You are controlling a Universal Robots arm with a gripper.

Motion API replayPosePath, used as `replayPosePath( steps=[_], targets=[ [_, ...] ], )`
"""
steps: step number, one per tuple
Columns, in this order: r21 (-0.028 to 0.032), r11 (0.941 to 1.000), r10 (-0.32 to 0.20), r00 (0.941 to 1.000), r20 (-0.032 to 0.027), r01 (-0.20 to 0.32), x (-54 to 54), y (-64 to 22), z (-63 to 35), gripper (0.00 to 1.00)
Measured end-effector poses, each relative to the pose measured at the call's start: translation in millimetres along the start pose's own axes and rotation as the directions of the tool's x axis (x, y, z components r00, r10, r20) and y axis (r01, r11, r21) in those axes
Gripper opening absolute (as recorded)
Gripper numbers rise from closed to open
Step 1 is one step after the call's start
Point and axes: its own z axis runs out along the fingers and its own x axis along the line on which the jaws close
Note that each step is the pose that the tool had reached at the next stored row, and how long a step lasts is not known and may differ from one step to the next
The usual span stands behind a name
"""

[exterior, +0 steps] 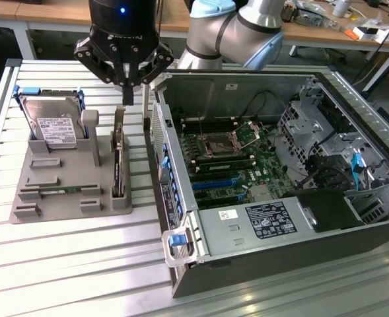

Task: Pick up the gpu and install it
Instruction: 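Reach for the gpu, then pick up the gpu and move the gpu toward the slot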

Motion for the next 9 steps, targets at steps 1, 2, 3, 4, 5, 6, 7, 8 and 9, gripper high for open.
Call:
replayPosePath(
  steps=[1, 2, 3, 4, 5, 6, 7, 8, 9],
  targets=[
    [0.0, 1.0, 0.0, 1.0, 0.0, 0.0, 1.9, -0.1, -0.1, 0.11],
    [0.0, 1.0, 0.0, 1.0, 0.0, 0.0, 2.2, -0.2, -0.1, 0.11],
    [0.0, 1.0, 0.0, 1.0, -0.0001, 0.0, 2.3, -0.2, -0.1, 0.11],
    [0.0, 1.0, 0.0, 1.0, -0.0001, 0.0, 2.4, -0.2, -0.1, 0.11],
    [0.0, 1.0, 0.0, 1.0, 0.0, 0.0, 2.4, -0.2, -0.1, 0.11],
    [0.0, 1.0, 0.0, 1.0, 0.0, 0.0, 2.4, -0.2, -0.1, 0.11],
    [0.0001, 1.0, 0.0, 1.0, -0.0001, 0.0, 2.4, -0.2, -0.1, 0.11],
    [0.0, 1.0, 0.0, 1.0, 0.0, 0.0, 2.4, -0.2, -0.1, 0.11],
    [0.0, 1.0, 0.0, 1.0, -0.0001, 0.0, 2.4, -0.2, -0.1, 0.11]
  ],
)
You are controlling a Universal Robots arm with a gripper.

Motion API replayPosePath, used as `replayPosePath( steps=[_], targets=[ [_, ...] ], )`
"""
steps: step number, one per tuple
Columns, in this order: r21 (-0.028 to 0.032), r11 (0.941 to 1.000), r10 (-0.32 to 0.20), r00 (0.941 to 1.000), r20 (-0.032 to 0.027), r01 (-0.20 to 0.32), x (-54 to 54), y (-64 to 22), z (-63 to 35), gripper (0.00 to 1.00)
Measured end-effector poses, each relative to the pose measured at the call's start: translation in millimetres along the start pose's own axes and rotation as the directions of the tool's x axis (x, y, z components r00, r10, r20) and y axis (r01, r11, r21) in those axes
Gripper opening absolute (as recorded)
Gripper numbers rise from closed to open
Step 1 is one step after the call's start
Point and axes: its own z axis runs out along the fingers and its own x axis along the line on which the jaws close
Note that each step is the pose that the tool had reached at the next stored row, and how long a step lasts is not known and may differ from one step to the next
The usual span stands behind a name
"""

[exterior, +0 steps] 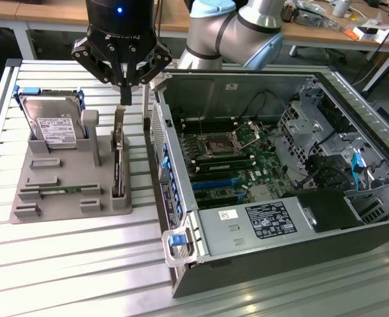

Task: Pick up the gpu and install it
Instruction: 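Pick up the gpu and move the gpu toward the slot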

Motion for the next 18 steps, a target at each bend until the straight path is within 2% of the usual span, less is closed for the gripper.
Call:
replayPosePath(
  steps=[6, 7, 9, 18],
  targets=[
    [0.0, 1.0, 0.0, 1.0, 0.0, 0.0, 0.0, 0.0, 0.0, 0.11],
    [-0.0001, 1.0, 0.0, 1.0, 0.0, 0.0, 0.0, 0.0, 0.0, 0.24],
    [0.0, 1.0, 0.0, 1.0, 0.0001, 0.0, 0.0, 0.0, 0.0, 0.36],
    [0.0, 1.0, 0.0, 1.0, 0.0, 0.0, 0.1, -0.1, 2.5, 0.36]
  ],
)
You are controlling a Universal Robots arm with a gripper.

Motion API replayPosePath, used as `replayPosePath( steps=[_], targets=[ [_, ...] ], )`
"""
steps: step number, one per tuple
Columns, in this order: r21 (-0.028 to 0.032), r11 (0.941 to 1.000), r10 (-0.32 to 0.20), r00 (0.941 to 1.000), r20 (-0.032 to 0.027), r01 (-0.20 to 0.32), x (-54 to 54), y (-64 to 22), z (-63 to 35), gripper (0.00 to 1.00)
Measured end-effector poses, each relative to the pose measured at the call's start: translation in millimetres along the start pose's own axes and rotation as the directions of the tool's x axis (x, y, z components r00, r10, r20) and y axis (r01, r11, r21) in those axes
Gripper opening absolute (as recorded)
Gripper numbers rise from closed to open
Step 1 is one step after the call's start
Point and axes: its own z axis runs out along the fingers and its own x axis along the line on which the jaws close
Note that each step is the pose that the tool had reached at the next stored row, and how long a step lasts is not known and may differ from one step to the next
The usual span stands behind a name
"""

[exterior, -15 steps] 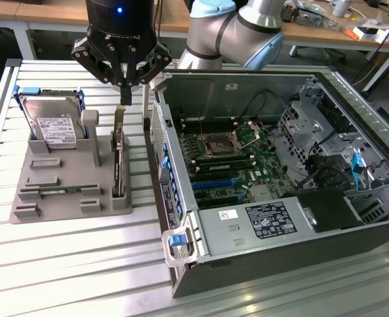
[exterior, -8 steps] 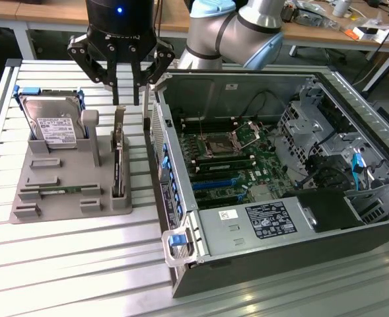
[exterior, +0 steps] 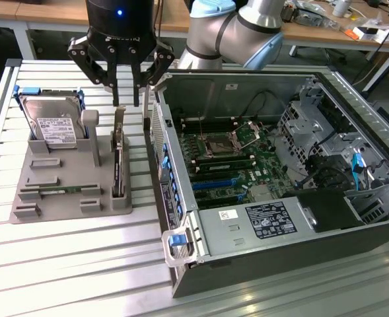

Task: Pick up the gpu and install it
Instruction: 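Pick up the gpu and move the gpu toward the slot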

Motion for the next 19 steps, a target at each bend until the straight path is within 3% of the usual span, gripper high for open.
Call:
replayPosePath(
  steps=[19],
  targets=[
    [-0.0002, 1.0, 0.0, 1.0, 0.0, 0.0, 4.5, -0.4, 2.7, 0.36]
  ],
)
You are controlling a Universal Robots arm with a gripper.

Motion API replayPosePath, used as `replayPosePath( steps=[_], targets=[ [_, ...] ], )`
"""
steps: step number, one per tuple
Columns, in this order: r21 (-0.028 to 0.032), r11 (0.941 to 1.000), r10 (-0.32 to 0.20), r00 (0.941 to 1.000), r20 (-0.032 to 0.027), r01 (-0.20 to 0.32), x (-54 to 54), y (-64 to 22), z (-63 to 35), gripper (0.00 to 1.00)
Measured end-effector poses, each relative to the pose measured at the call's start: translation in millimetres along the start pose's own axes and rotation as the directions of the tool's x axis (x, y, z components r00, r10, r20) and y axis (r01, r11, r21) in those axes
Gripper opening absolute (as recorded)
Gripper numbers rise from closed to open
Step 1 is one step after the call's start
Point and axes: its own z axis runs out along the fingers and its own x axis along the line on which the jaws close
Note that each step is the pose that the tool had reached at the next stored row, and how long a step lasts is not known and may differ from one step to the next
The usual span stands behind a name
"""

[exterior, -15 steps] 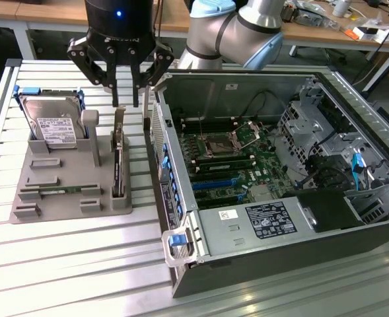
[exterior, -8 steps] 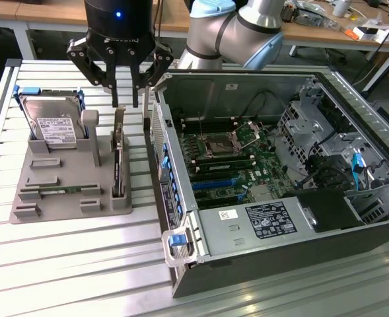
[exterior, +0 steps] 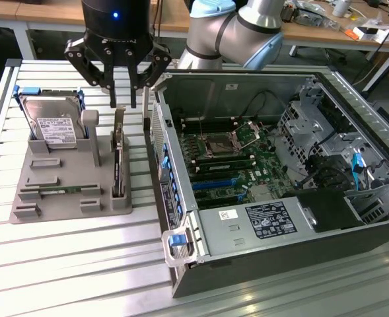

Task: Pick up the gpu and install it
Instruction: 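Pick up the gpu and move the gpu toward the slot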

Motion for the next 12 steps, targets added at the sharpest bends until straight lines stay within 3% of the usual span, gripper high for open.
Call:
replayPosePath(
  steps=[12],
  targets=[
    [-0.0004, 1.0, 0.0, 1.0, 0.0, 0.0, 4.6, -0.4, 0.5, 0.36]
  ],
)
